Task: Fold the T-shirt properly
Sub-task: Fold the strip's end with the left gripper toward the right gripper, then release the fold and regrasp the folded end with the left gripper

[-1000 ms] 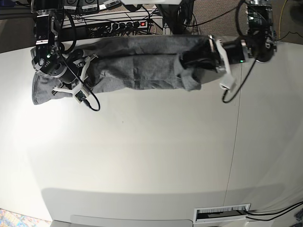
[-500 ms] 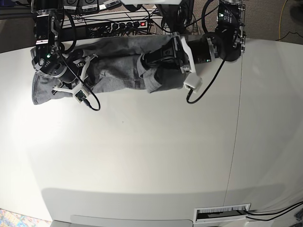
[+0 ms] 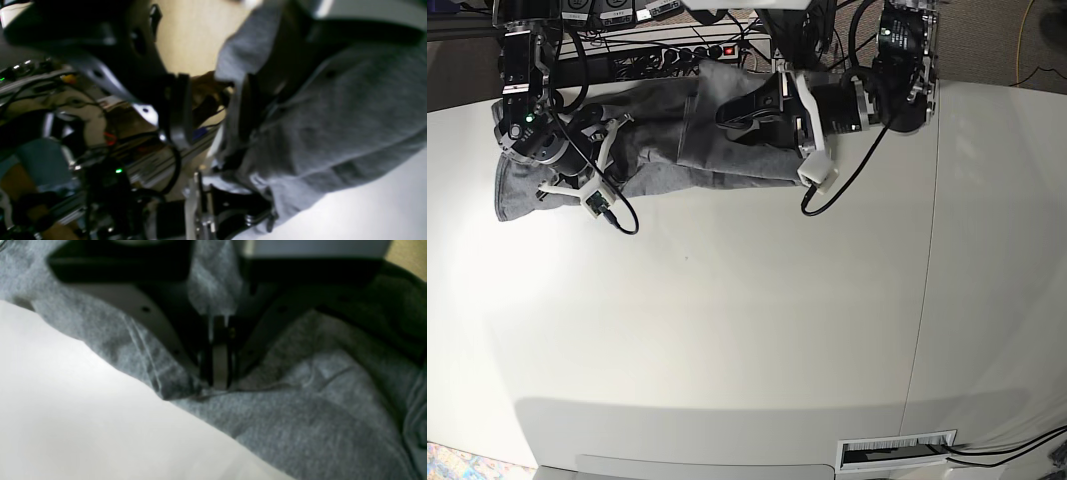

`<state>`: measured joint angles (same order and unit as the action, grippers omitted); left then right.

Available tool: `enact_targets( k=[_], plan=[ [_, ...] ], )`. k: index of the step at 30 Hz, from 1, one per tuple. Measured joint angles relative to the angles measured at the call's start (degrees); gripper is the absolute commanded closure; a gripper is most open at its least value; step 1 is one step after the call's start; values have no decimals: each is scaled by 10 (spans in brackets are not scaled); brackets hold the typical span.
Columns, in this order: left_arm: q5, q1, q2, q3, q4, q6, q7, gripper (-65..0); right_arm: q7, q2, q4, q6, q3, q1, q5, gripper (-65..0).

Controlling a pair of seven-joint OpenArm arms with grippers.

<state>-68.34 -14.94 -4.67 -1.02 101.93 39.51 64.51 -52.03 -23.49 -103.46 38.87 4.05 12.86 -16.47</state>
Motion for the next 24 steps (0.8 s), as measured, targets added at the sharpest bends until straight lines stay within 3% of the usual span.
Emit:
enact_targets(
  k=[2, 6, 9, 11, 13, 17, 21, 24],
  plan=[
    [-2, 6, -1, 1, 0, 0, 13, -238, 0, 0, 0, 0, 0, 0, 0, -18],
    [2, 13, -5, 14, 0, 0, 77, -135, 0, 0, 0, 0, 0, 0, 0, -18],
    [0, 13, -30, 15, 0, 0, 75, -44, 0, -1, 0, 0, 0, 0, 0, -18],
    [33, 13, -42, 15, 0, 0, 63, 0, 0, -1, 0, 0, 0, 0, 0, -18],
    [66, 13, -48, 15, 0, 0, 44, 0, 0, -1, 0, 0, 0, 0, 0, -18],
    [60, 13, -49, -3, 0, 0, 7, 0, 0, -1, 0, 0, 0, 0, 0, -18],
    [75, 13, -49, -68, 0, 0, -31, 0, 0, -1, 0, 0, 0, 0, 0, -18],
    [138, 13, -49, -129, 0, 0, -70, 0, 0, -1, 0, 0, 0, 0, 0, -18]
  ],
)
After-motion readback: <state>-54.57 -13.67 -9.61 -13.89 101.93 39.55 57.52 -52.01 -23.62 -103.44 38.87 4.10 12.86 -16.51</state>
